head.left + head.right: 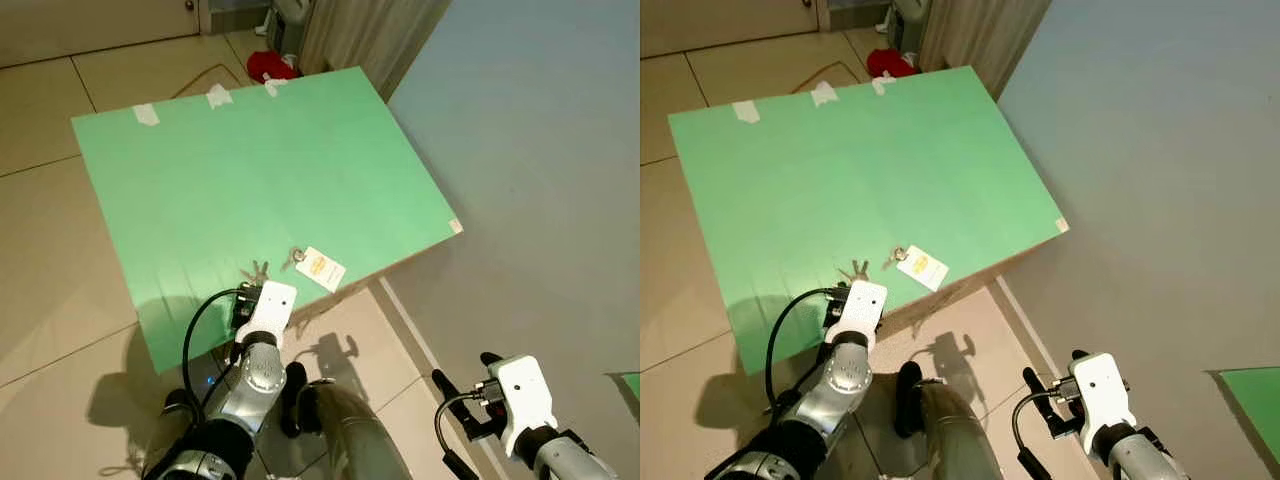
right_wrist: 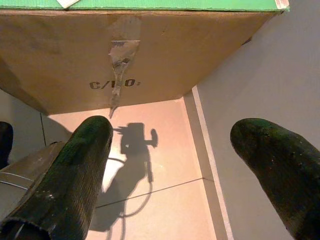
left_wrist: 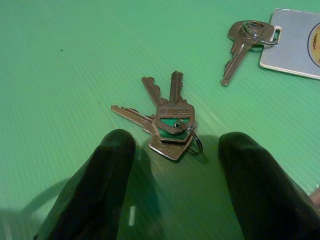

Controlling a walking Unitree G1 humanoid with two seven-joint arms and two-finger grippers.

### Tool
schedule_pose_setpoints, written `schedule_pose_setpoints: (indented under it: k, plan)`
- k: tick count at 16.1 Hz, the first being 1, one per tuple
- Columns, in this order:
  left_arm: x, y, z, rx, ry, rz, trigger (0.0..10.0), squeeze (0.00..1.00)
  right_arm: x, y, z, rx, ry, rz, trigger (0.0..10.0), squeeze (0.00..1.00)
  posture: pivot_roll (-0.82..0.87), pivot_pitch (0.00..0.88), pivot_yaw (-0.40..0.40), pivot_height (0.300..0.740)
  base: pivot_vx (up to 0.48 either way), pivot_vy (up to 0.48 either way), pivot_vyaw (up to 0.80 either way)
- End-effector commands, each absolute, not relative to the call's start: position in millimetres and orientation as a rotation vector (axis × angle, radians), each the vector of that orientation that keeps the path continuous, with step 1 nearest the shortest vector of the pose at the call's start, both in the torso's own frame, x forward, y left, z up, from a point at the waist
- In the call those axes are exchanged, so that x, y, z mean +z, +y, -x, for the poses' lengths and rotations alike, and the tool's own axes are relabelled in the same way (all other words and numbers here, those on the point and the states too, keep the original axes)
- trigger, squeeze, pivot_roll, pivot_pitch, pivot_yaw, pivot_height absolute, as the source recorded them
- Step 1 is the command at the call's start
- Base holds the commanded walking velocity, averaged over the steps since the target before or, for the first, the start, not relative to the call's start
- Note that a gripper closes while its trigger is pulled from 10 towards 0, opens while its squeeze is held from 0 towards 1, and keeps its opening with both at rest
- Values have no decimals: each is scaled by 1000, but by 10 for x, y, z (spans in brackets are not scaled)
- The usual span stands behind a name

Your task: Hang keys on a hook

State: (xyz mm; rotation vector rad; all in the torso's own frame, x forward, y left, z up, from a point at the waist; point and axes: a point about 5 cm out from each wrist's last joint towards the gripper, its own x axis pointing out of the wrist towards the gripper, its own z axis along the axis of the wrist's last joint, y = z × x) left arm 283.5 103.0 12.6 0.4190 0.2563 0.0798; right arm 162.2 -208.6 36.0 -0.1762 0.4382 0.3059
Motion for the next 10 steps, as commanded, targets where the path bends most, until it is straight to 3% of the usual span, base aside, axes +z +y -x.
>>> schedule_pose_setpoints:
  k: [1,6,10]
  plan:
    - [53,1000,-2768,92,290,-420,10000,0,308,-2190,-1532,289,488,199,10000,0,-230,340,-300,740,0,0,0]
    - [194,865,-2768,91,146,-500,10000,0,297,-2201,-1526,291,490,206,10000,0,-221,328,-304,740,0,0,0]
    - [145,860,-2738,104,183,-479,10000,0,288,-2201,-1520,293,494,207,10000,0,-221,336,-302,740,0,0,0]
